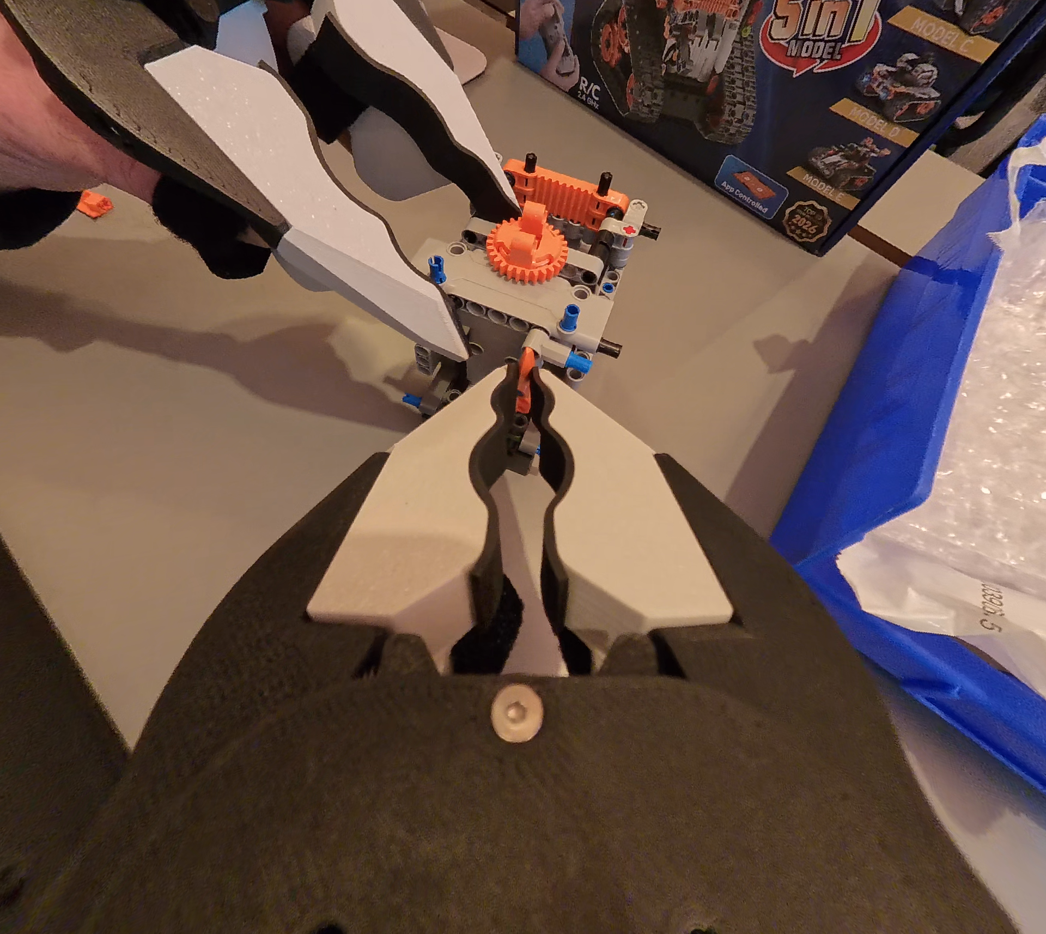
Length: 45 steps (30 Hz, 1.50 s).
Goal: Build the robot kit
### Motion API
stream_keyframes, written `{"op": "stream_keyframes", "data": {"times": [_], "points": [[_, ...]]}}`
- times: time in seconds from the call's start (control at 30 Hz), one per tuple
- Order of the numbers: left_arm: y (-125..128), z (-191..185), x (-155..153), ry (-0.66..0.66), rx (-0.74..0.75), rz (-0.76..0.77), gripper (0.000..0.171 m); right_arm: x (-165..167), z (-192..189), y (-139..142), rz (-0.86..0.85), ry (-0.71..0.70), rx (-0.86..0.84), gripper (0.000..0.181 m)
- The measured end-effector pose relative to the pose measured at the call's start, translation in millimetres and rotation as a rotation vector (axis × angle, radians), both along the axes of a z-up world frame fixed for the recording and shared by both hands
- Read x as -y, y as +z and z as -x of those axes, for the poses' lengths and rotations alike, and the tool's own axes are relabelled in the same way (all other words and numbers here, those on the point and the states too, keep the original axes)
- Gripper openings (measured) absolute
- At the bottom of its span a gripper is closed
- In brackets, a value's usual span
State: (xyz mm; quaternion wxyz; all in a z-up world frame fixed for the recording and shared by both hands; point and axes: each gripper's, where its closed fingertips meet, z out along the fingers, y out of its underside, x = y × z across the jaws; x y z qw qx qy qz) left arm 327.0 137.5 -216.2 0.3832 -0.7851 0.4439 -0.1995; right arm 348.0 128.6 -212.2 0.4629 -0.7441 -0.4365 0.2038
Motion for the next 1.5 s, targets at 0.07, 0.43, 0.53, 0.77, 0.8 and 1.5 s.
{"op": "stream_keyframes", "data": {"times": [0.07,0.43,0.53,0.77,0.8,1.5], "points": [[0,0,0,-0.003,0.010,0.011,0.051,-1,-1,0,0.000,-0.009,0.005,0.001],[0,2,-1,-0.025,-0.011,-0.004,0.051,-5,0,0,-0.001,0.077,0.139,0.000],[-1,2,-1,-0.031,-0.025,-0.008,0.050,-4,0,0,0.041,0.117,0.130,0.001],[0,0,12,-0.142,-0.041,0.024,0.050,5,-9,17,-0.034,0.218,0.001,0.027],[0,-1,15,-0.169,-0.043,0.032,0.050,5,-7,17,-0.038,0.236,0.002,0.034],[0,-3,31,-0.331,-0.056,0.043,0.050,17,3,16,0.098,0.519,-0.070,0.029]]}}
